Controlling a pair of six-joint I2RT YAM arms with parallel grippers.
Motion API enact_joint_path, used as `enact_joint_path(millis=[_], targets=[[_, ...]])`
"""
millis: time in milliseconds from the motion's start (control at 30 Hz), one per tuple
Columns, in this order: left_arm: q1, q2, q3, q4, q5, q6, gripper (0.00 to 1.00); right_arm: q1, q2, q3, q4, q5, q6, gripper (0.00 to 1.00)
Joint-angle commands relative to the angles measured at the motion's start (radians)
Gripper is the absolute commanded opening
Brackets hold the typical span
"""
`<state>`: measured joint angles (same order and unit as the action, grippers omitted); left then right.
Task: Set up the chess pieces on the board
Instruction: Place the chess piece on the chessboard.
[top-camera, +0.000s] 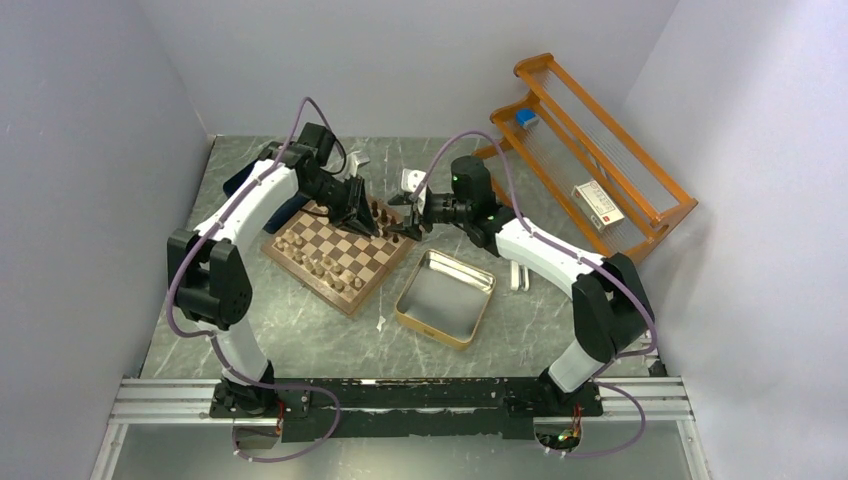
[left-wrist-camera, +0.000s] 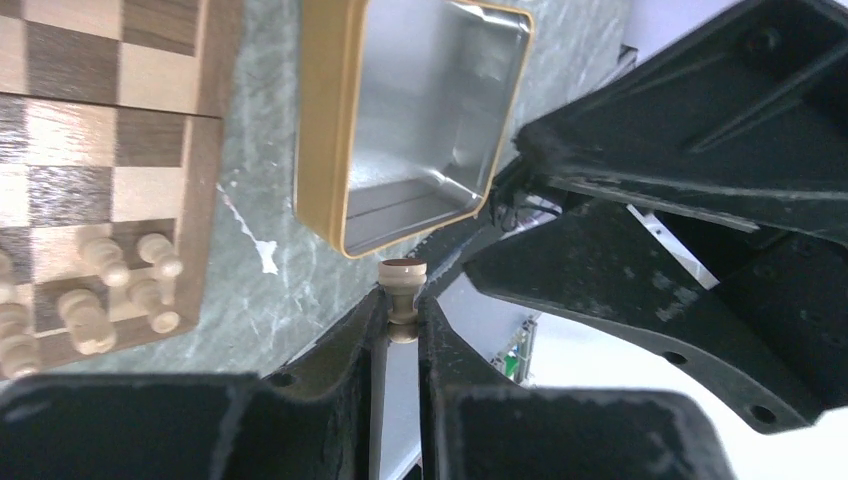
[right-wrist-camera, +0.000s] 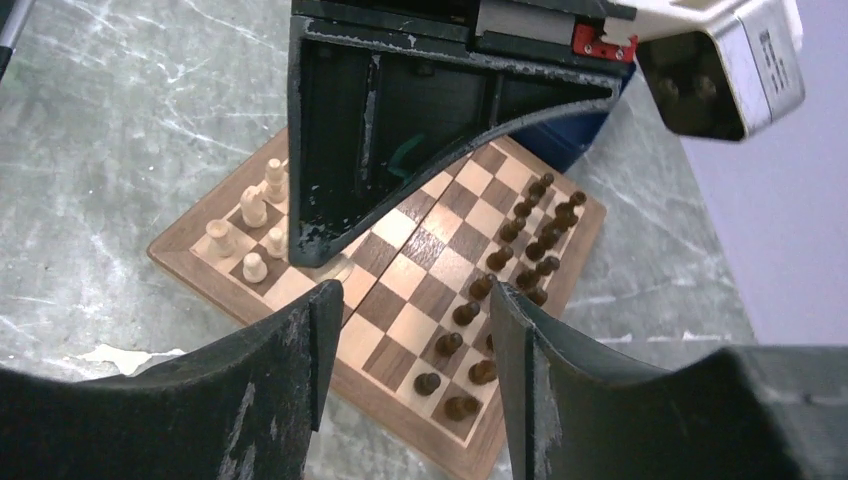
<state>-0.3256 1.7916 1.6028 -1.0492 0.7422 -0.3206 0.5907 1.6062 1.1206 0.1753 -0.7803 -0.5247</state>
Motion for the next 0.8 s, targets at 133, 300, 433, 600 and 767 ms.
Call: enact_joint_path(millis=[133, 300, 433, 600, 767], targets=[[-0.013, -0.042, 0.007, -0.027, 0.115, -0.027, 0.14, 0.024, 0.033, 0.062, -0.125, -0.069, -0.238, 0.63], [-0.015, -0.029, 0.034, -0.051, 0.110, -0.016, 0.13, 0.039, 0.029, 0.087, -0.222, -0.065, -0.316, 0.61], [-0.018, -0.032, 0.023, -0.034, 0.124, -0.027, 0.13, 0.054, 0.019, 0.090, -0.239, -0.046, -0.336, 0.61], [-0.018, -0.032, 0.018, -0.020, 0.139, -0.041, 0.14, 0.068, 0.008, 0.084, -0.218, -0.033, -0.328, 0.55], [-0.020, -0.025, 0.029, -0.012, 0.143, -0.047, 0.14, 0.085, -0.005, 0.072, -0.222, -0.039, -0.328, 0.42]])
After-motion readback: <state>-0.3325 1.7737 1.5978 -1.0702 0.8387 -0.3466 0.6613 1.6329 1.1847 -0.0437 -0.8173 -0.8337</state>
